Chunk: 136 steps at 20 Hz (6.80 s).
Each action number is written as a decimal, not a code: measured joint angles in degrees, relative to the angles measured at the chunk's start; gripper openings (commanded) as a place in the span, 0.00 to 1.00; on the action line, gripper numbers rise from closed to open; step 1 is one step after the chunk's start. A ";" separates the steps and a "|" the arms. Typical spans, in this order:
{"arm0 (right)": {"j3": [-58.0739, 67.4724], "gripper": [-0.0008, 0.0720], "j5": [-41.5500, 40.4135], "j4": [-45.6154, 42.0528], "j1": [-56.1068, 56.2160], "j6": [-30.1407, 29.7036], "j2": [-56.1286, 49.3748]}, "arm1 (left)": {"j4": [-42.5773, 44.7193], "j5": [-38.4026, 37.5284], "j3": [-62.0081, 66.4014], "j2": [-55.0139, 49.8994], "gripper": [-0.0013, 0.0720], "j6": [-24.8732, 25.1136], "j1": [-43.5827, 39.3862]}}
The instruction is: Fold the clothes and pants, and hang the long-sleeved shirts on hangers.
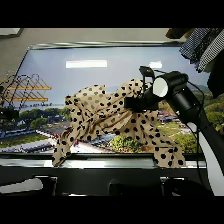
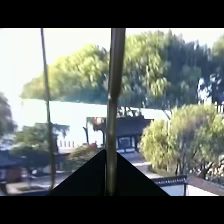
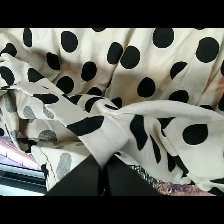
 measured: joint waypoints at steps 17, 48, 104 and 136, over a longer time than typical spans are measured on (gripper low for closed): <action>0.00 0.04 -0.17 -7.58 0.00 -1.16 -0.15 | -10.21 -3.76 -4.48 27.45 0.03 -2.01 -17.46; -1.22 0.04 -5.09 -18.73 0.00 15.50 -6.32 | -17.86 -31.61 -15.45 47.84 0.04 3.28 -47.39; -0.85 0.04 -2.54 -10.27 0.00 14.69 8.92 | -42.58 -19.39 -17.40 26.40 0.04 23.15 -49.59; 4.35 0.46 4.72 -6.32 0.00 8.28 9.99 | -63.67 -7.50 -17.40 12.83 0.04 37.99 -57.72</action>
